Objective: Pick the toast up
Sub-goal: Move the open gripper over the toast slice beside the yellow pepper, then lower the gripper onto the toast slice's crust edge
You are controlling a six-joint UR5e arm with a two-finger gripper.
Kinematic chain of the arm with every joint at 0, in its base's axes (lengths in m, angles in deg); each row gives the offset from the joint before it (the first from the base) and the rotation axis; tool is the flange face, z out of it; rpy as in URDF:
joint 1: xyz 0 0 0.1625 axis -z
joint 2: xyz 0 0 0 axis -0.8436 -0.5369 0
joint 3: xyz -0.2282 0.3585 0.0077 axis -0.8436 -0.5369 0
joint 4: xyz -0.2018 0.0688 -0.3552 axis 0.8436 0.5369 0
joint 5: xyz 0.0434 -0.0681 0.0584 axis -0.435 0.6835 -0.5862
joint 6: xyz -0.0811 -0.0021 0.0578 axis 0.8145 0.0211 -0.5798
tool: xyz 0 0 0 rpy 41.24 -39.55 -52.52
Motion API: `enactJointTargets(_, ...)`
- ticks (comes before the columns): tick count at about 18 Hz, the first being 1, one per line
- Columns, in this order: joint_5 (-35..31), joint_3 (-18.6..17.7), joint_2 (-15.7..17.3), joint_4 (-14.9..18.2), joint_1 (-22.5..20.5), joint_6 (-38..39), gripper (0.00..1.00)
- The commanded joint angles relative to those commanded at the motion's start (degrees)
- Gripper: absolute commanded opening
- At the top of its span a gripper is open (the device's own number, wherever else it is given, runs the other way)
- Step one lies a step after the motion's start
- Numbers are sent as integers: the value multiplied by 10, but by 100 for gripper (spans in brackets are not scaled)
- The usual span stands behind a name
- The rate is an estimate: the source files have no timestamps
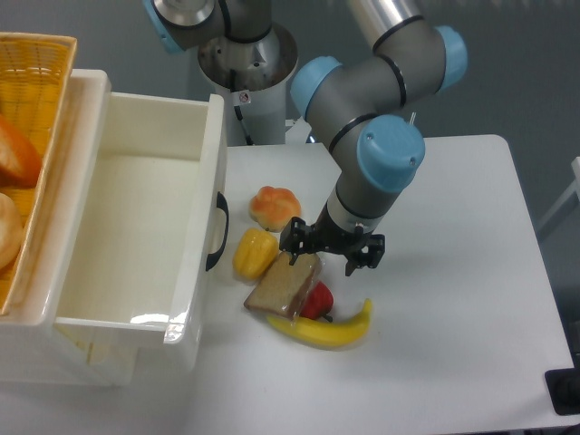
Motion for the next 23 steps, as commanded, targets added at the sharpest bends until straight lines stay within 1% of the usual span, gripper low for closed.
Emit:
enactJointTargets(3, 0, -5, -2, 1, 1, -32, 100)
enactJointTargets(11, -1, -28, -19, 1, 1, -34, 100)
enactJointTargets(14, -2, -27, -31, 1, 0, -35, 100)
enactJointTargets(16, -14, -27, -37, 0, -2, -41, 100)
enactJointTargets(20, -18, -26, -40, 0, -5, -48, 100)
enactJointTargets(23, -18, -26, -51, 0, -4, -56, 100)
